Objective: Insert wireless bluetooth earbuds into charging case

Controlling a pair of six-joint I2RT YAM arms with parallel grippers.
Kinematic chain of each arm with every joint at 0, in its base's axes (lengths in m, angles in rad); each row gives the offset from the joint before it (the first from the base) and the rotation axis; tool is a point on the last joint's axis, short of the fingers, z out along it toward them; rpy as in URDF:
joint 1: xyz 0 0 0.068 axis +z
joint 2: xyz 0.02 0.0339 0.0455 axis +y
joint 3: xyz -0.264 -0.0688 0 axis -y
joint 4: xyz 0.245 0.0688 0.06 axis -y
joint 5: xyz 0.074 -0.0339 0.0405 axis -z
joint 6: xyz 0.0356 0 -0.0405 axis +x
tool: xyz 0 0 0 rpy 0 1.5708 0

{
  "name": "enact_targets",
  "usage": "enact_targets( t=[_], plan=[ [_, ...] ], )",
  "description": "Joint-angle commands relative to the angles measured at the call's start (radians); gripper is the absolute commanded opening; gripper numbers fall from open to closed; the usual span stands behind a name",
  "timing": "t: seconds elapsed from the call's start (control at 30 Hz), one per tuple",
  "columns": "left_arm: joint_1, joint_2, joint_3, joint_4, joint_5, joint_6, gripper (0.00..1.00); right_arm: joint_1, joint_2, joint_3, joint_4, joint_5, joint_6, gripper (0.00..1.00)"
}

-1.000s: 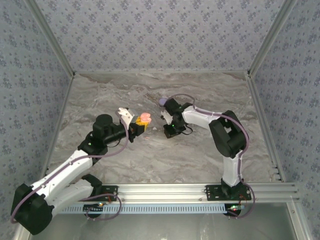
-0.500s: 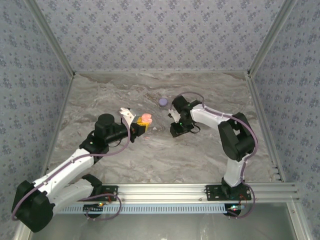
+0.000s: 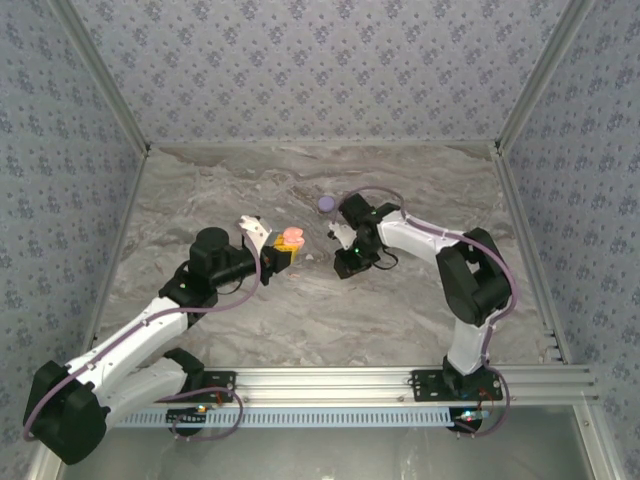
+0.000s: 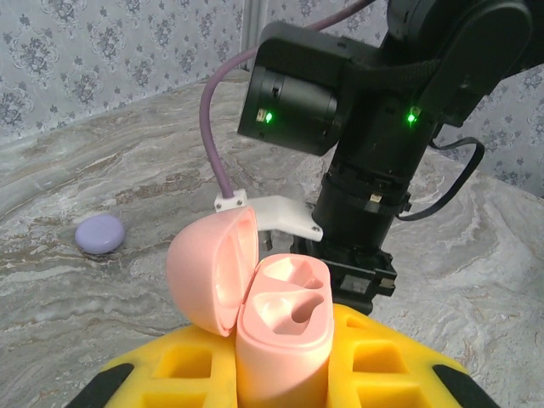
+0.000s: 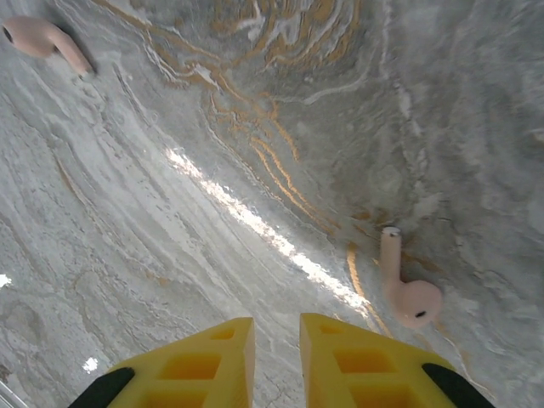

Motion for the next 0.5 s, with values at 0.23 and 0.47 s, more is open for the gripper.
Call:
enact_targets(
  t=[0.23, 0.47],
  plan=[
    [-0.011, 0.004, 0.033, 0.02, 0.021, 0.012, 0.16, 0.005, 0.057, -0.002, -0.044, 0.101, 0.019, 0.18],
    [-0.011, 0.006, 0.034, 0.019, 0.019, 0.012, 0.16, 0.002, 0.079, 0.018, -0.075, 0.193, 0.031, 0.18]
  ],
)
